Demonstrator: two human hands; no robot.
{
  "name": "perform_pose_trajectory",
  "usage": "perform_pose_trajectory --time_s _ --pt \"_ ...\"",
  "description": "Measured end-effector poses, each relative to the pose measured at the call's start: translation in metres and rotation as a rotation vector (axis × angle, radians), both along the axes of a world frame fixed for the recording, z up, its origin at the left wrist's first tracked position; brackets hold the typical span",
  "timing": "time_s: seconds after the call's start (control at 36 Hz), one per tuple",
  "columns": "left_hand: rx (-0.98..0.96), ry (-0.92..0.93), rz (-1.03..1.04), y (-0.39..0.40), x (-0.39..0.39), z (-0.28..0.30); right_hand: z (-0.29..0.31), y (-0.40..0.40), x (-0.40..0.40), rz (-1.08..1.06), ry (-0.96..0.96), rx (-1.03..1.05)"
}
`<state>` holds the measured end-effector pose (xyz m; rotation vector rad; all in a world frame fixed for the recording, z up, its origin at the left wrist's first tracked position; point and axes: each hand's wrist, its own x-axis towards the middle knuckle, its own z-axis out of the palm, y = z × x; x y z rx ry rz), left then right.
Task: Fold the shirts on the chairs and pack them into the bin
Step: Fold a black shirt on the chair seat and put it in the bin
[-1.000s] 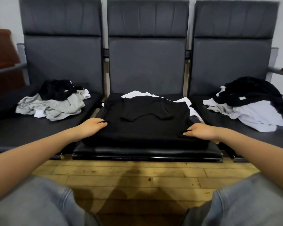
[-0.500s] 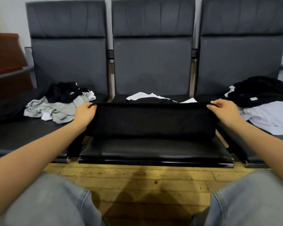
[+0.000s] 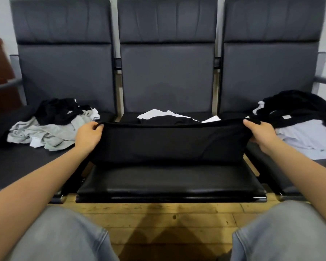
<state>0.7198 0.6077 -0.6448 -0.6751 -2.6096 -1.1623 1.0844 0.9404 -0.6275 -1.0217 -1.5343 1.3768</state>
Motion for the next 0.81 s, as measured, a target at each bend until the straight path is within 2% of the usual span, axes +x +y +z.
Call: perform_pose_trajectory --time_s 0.08,0.17,0.22,0.28,0.33,0.44,0.58,0.67,0.75,0.81 --pt "0.059 -0.073 -0.046 0.017 -0.001 -0.001 -0.003 0.01 -0.012 0.057 0.049 -0.126" --pt "0.128 -0.161 -0.061 0.036 -0.013 -0.003 -0.007 0.022 -0.029 0.026 0.086 -0.208" --pt "0.144 -0.185 -0.054 0.043 -0.019 -0.002 -0.007 0.026 -0.039 -0.007 0.076 -0.223" --pt "0.103 -0.133 -0.05 0.05 -0.032 -0.002 -0.006 0.035 -0.053 -0.077 0.036 -0.173" --pt "0.028 -0.071 -0.055 0.056 -0.045 0.0 -0.003 0.04 -0.063 -0.152 -0.043 -0.069" --pt "-0.075 -0.034 -0.029 0.074 -0.075 0.005 -0.002 0.061 -0.084 -0.16 -0.227 0.09" --pt "-0.281 -0.074 -0.042 0.1 -0.103 0.009 -0.011 0.1 -0.111 -0.184 -0.34 0.115" --pt "-0.309 -0.056 -0.031 0.115 -0.113 0.008 -0.02 0.116 -0.125 -0.169 -0.413 0.141" --pt "-0.31 -0.055 -0.045 0.126 -0.123 -0.004 -0.033 0.128 -0.14 -0.122 -0.554 0.153" --pt "-0.38 -0.045 -0.017 0.128 -0.126 -0.016 -0.042 0.125 -0.148 -0.051 -0.677 0.182"
